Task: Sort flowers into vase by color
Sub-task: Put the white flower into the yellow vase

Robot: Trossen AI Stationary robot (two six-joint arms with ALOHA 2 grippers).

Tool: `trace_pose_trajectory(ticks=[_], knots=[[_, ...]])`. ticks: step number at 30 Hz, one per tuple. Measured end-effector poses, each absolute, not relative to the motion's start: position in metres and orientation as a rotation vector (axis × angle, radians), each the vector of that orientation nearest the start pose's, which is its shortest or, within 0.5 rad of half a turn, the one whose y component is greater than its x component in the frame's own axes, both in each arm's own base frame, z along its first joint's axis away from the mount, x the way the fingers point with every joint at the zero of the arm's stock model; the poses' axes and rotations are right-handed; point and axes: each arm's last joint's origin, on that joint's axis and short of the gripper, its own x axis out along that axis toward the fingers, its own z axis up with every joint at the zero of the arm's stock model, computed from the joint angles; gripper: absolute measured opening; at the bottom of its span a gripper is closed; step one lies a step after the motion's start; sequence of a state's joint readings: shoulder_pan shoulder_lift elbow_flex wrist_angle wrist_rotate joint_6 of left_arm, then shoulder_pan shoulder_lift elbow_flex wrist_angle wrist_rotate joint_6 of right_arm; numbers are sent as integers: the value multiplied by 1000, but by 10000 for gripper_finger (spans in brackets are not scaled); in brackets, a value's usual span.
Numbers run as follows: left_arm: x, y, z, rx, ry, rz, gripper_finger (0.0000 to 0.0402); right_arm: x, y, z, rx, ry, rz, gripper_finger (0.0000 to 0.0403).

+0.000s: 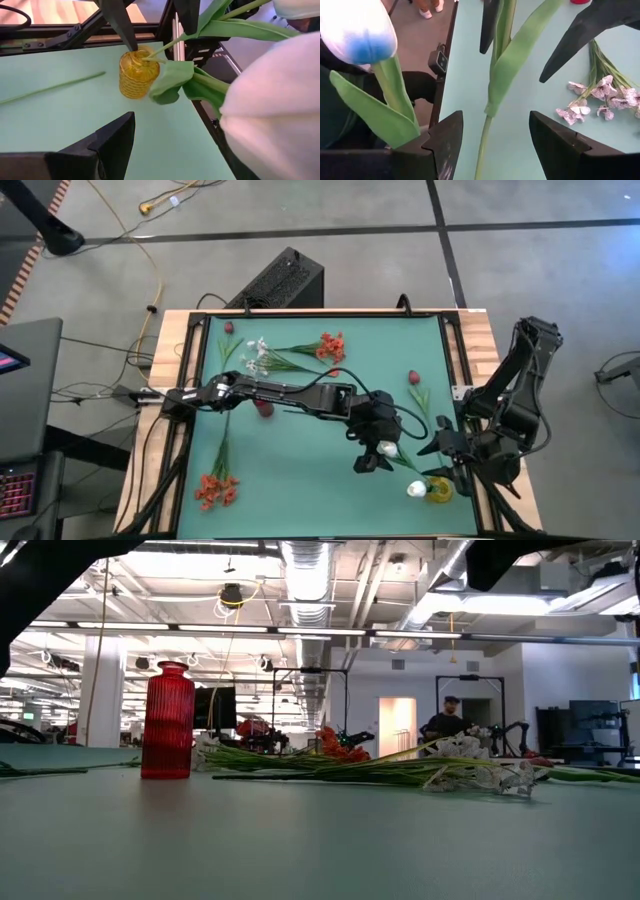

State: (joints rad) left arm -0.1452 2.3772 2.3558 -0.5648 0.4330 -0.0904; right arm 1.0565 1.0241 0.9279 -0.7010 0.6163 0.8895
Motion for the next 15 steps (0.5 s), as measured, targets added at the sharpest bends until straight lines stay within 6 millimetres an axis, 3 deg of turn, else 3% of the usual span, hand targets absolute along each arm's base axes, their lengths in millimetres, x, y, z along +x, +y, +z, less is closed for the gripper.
trace_pose_trajectory(ticks=[15], knots=[[531, -90, 293, -163, 553, -540, 269, 130, 167, 287, 216, 676, 52, 255]])
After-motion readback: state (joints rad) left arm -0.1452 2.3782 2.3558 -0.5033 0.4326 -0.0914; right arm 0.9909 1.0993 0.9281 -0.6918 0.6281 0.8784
